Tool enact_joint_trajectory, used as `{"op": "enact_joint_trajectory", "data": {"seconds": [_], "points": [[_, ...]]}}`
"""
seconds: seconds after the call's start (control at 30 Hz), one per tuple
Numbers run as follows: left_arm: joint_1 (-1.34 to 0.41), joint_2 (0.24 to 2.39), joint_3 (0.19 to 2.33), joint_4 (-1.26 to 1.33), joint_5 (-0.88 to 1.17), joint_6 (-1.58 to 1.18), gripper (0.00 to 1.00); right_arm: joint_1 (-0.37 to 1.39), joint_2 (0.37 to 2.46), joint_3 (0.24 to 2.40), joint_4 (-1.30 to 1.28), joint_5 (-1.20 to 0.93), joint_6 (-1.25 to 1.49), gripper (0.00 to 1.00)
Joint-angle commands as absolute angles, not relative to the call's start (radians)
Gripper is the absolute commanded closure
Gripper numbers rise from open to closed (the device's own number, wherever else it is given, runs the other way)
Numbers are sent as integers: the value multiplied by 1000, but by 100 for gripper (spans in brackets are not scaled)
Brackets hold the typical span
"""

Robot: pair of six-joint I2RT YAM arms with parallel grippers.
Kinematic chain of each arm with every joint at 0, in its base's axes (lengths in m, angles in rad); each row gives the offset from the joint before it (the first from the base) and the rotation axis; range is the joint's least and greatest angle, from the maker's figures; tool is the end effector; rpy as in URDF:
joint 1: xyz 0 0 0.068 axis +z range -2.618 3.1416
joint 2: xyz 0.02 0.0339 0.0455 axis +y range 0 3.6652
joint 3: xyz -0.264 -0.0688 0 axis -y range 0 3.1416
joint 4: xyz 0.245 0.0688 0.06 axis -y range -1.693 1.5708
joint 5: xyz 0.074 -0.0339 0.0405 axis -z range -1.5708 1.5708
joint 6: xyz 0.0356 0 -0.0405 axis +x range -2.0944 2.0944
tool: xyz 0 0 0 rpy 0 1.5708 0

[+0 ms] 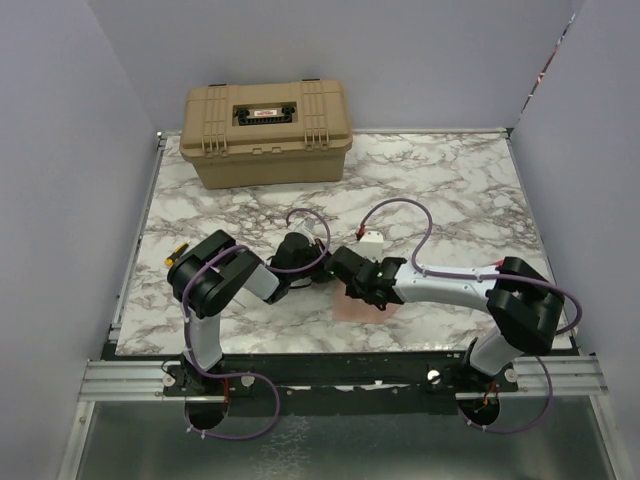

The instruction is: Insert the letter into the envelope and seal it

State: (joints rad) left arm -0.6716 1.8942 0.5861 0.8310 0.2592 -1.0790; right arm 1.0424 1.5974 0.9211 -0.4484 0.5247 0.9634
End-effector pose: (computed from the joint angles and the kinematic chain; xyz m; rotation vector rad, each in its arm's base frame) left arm 0.2462 -0.2074 0.0930 -0.2880 2.3006 -1.2733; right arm 0.1671 0.2508 0.1763 0.0527 2.4697 0.1154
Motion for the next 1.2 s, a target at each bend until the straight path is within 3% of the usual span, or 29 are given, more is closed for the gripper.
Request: {"op": "enact_joint_trajectory", "data": {"seconds": [0.0,0.23,0.77,1.17], "points": [[-653,1970,550,629,210,-1011,100,1004,1656,934,-494,526,923,100],[-652,1973,554,629,204,-1014,100,1003,1696,981,-488,495,897,100],[-647,1980,533,629,162,-1046,100,1082,1541,849,-458,309,837,100],[-638,1984,534,629,180,-1034,100,1052,1573,897,-535,477,889,100]]}}
